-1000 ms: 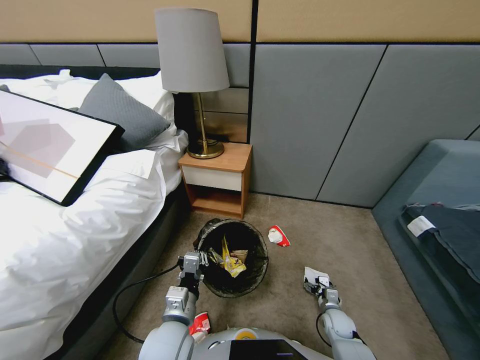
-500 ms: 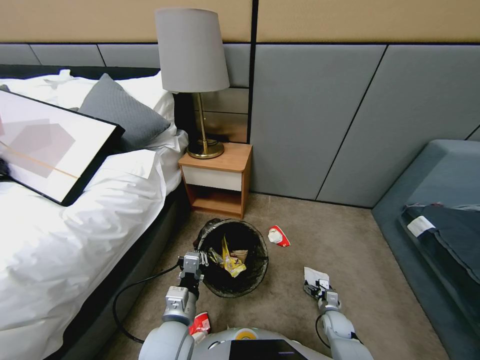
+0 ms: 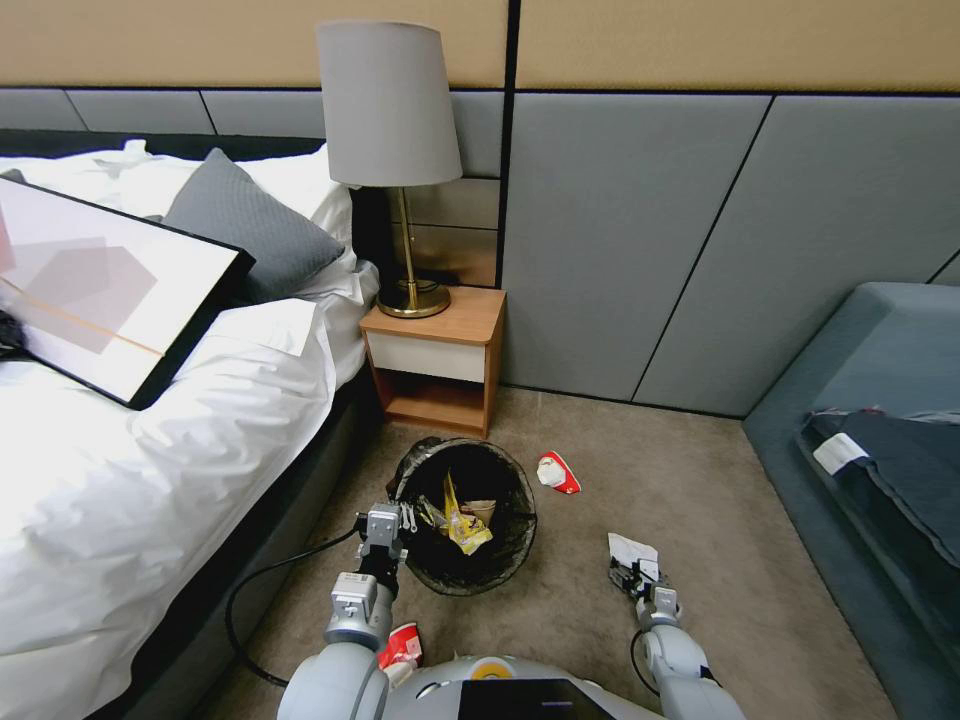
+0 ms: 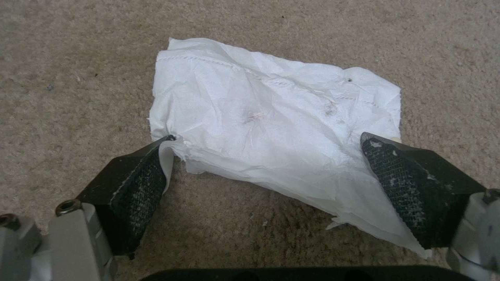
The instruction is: Pick up the trash bin, then pick up the garbage from the floor and place it into the trash bin.
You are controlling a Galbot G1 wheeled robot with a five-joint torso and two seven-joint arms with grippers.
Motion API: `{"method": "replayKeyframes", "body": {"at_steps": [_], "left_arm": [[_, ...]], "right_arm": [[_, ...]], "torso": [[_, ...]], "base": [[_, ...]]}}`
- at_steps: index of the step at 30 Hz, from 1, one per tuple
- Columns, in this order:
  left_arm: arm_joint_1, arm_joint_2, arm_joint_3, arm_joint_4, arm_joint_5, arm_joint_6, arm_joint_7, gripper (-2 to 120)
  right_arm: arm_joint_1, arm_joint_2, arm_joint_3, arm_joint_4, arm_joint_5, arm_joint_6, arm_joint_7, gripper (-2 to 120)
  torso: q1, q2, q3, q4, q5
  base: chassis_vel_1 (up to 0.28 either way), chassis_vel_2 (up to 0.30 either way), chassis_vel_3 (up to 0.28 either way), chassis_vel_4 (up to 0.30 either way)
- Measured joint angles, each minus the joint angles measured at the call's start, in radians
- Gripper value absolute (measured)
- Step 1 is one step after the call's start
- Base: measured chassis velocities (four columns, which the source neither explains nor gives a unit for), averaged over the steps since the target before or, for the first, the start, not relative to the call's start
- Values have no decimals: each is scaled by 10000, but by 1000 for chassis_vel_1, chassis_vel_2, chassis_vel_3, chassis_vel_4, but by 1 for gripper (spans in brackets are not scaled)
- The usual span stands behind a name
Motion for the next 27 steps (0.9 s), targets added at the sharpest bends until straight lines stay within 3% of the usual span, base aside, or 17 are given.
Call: {"method": "replayKeyframes", "body": {"at_steps": [8,17,27], "left_arm": [[0,0,0,0,0,0,0,1],[0,0,0,0,0,0,0,1],[0,0,0,0,0,0,0,1]], "right_arm": [[-303,2,24,521,-37,-1,40,84],[-668,117,29,1200,-62,-77,137,61],[-805,273,19,1455,-189,-41,146,24]], "torso": [[2,-4,3,5,17],[3,-6,5,-6,7],[3,-6,4,-5,1]], "base": [[0,0,0,0],[0,0,0,0],[0,0,0,0]]}}
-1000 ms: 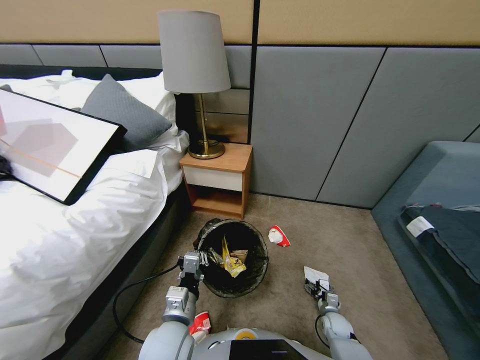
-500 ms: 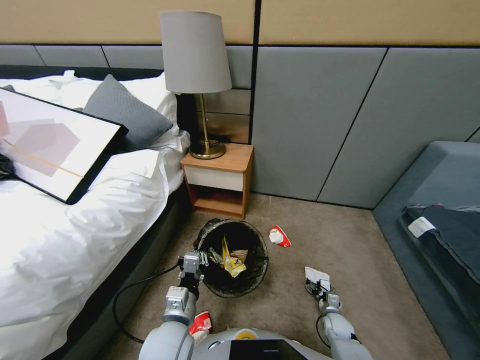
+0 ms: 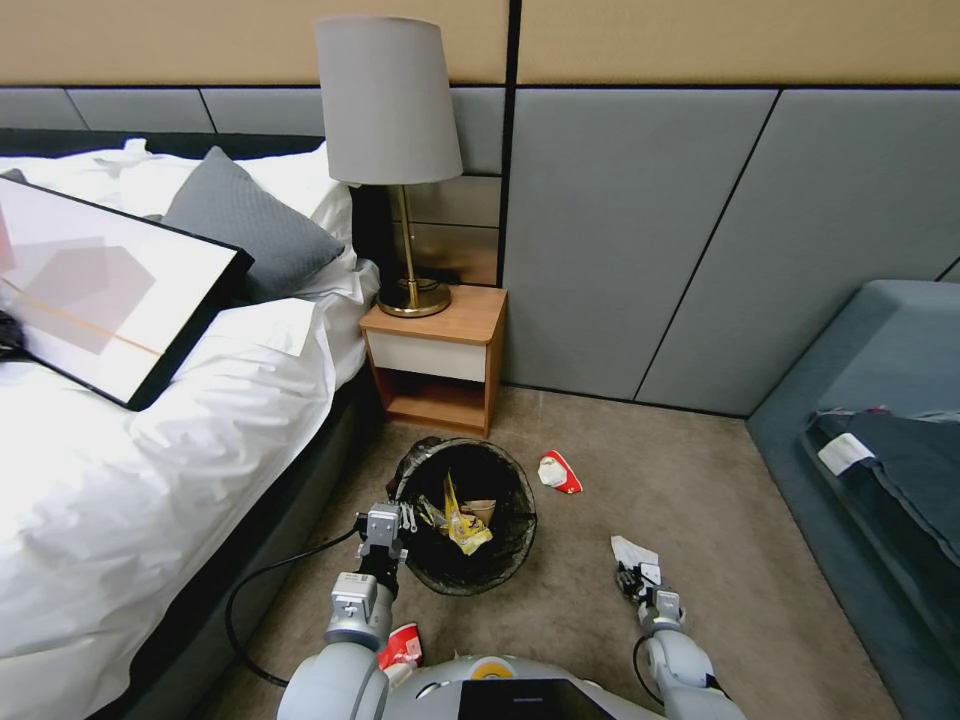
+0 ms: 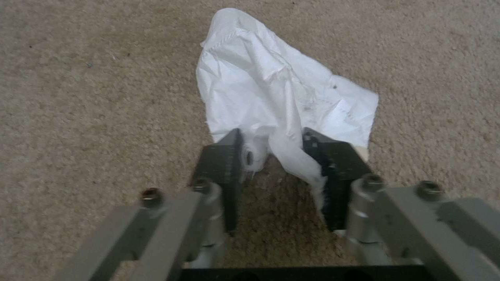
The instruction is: Pick up the trash bin, then pick up the garbage from the floor and place it into the trash bin.
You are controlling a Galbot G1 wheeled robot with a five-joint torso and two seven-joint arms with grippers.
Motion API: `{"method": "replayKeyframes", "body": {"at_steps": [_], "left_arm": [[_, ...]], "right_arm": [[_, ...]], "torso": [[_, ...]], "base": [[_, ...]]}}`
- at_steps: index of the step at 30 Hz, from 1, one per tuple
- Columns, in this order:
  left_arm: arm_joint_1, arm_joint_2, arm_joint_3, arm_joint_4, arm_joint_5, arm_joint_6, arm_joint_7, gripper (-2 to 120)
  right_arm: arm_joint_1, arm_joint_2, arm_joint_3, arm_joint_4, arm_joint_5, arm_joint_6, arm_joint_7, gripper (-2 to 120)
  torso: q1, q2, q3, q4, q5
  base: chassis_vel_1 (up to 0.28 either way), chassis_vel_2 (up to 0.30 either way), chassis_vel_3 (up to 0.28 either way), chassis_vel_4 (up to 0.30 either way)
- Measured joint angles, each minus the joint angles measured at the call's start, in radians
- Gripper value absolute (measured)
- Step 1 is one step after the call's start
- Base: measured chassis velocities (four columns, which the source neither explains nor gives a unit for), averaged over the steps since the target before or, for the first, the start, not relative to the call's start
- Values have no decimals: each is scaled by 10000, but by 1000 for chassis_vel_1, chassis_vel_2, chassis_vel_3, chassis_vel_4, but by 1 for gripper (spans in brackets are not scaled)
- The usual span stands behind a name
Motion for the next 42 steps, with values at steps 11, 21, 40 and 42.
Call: {"method": "replayKeyframes", "body": {"at_steps": [11,21,40,42], "left_arm": [[-1,0,0,0,-1,0,0,1],[-1,0,0,0,0,0,0,1],[0,0,0,0,0,0,0,1],[0,0,0,0,0,0,0,1]], "right_arm": [[97,-31,-1,-158,-53,188,-40,0],[109,-108,5,-11,-157,515,-6,0],[-1438,-55,-1218,6630,-60,4187,-2858,0],[-1730,-212,-1685,7685,8,4595,-4293,0]], "torso": [[-1,0,-1,4,1],[-2,1,-2,4,1],[-2,1,-3,5,2],[-2,1,-2,4,0]], "base": [[0,0,0,0],[0,0,0,0],[0,0,0,0],[0,0,0,0]]}}
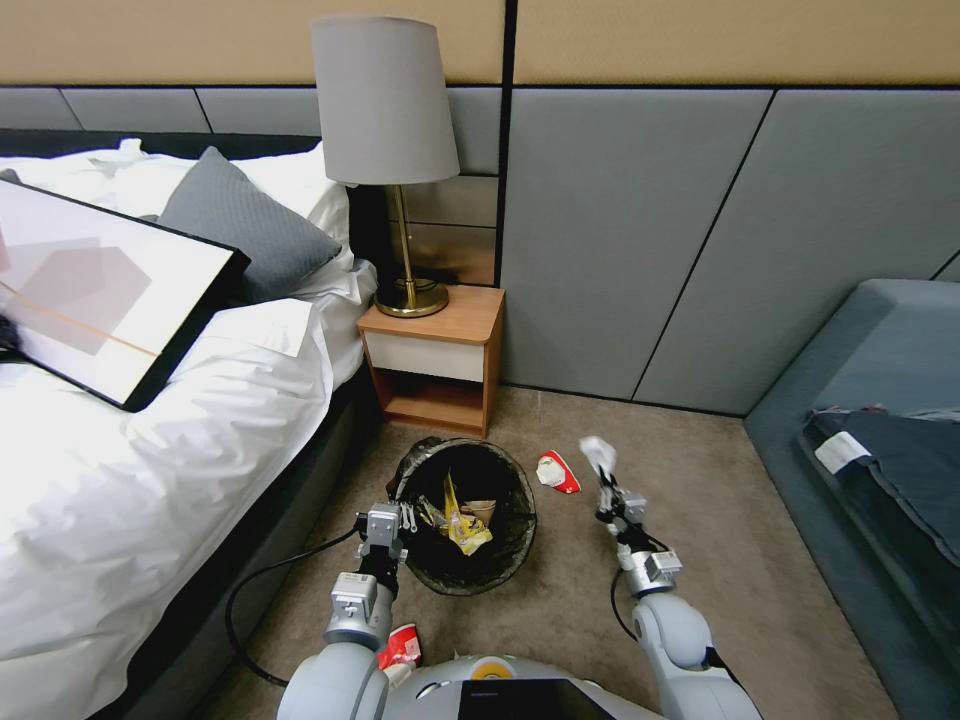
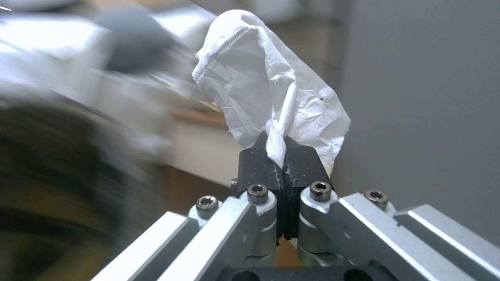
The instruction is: Pick up the trash bin, then pick up the garbage from the floor and place it into the trash bin.
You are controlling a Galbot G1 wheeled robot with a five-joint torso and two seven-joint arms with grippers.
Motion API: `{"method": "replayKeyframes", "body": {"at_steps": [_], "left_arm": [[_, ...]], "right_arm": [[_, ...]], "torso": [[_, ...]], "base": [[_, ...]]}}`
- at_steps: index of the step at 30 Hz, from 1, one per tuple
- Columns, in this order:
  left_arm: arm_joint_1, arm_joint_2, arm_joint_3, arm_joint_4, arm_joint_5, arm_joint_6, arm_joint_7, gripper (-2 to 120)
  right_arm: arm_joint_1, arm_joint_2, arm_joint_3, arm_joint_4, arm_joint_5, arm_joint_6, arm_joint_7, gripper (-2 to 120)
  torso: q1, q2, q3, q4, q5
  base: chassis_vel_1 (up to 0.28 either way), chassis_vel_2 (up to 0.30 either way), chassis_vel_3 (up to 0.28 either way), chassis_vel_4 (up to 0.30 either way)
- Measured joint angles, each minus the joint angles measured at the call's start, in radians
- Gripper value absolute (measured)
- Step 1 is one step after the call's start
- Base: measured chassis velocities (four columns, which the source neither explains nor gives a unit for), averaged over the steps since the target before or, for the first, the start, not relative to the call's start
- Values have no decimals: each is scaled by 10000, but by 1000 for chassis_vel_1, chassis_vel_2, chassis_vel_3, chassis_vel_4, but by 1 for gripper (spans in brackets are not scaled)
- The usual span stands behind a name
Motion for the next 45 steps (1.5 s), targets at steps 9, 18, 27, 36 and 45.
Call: {"method": "replayKeyframes", "body": {"at_steps": [9,18,27,36,45], "left_arm": [[0,0,0,0,0,0,0,1],[0,0,1,0,0,0,0,1],[0,0,0,0,0,0,0,1],[0,0,-1,0,4,0,-2,1],[0,0,1,1,15,1,-1,1]], "right_arm": [[-260,-442,-561,448,261,45,-2531,0],[-172,-572,-1181,-606,-204,129,-3191,0],[328,-321,-1447,-1573,-370,202,-2907,0],[791,-229,-1604,-2259,-447,18,-2302,0],[896,-229,-1653,-2371,-541,-56,-2028,25]], "torso": [[0,0,0,0,1],[0,0,0,0,2],[0,0,0,1,1],[0,0,0,0,1],[0,1,0,1,1]], "base": [[0,0,0,0],[0,0,0,0],[0,0,0,0],[0,0,0,0],[0,0,0,0]]}}
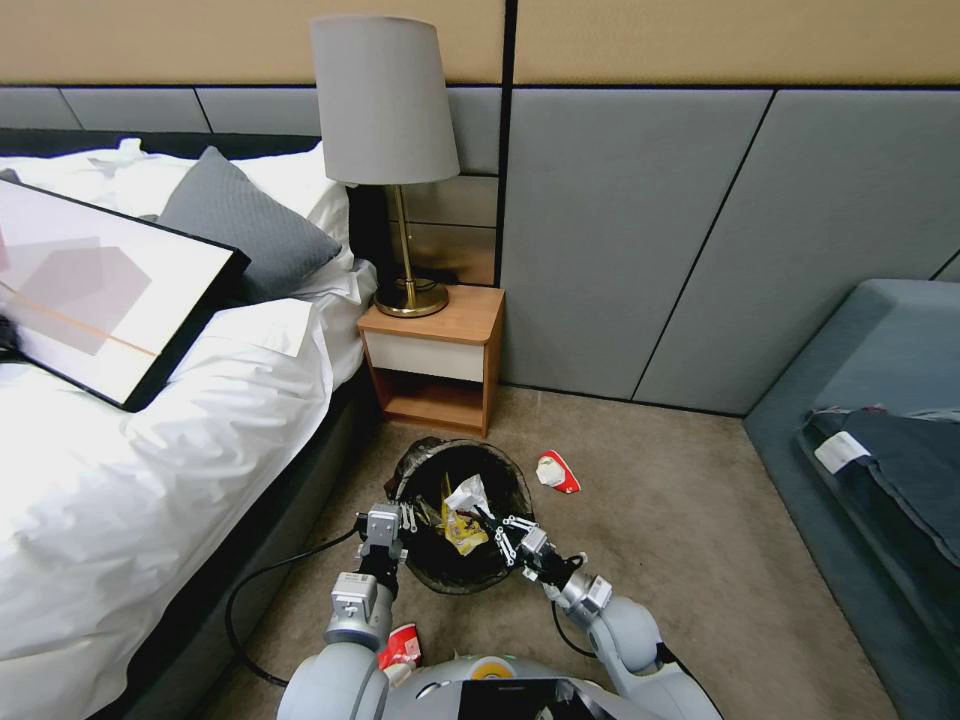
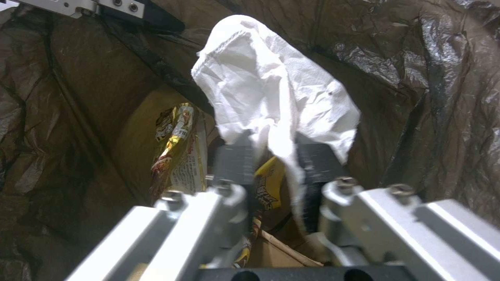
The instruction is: Pick up the trash bin, then pick up the garbage from the floor and place it into the trash bin.
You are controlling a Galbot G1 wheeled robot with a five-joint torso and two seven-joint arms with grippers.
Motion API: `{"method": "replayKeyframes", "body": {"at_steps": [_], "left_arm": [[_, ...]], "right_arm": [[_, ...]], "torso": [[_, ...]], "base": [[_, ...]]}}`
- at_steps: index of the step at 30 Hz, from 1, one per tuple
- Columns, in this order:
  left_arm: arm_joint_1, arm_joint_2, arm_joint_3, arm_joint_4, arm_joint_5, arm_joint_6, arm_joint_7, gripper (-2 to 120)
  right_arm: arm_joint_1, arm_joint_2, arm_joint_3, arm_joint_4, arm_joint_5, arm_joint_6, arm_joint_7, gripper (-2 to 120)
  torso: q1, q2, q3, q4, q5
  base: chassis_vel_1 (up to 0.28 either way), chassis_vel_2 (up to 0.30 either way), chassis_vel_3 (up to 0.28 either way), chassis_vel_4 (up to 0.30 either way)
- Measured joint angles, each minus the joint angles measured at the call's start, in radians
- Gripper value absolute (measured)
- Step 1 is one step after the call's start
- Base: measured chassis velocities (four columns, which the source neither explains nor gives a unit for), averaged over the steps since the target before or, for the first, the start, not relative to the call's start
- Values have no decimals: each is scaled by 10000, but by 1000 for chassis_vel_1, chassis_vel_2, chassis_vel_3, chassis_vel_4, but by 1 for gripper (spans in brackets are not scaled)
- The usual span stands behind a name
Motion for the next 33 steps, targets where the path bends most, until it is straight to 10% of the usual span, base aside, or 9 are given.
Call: {"method": "replayKeyframes", "body": {"at_steps": [18,33], "left_arm": [[3,1,20,0,-26,2,21,1],[-5,0,-12,-11,-7,2,-10,1]], "right_arm": [[-48,-2,70,43,-31,10,0,95],[-138,-9,153,255,-30,-2,3,100]], "torso": [[0,0,0,0,0],[0,0,0,0,1]], "base": [[0,0,0,0],[0,0,0,0]]}}
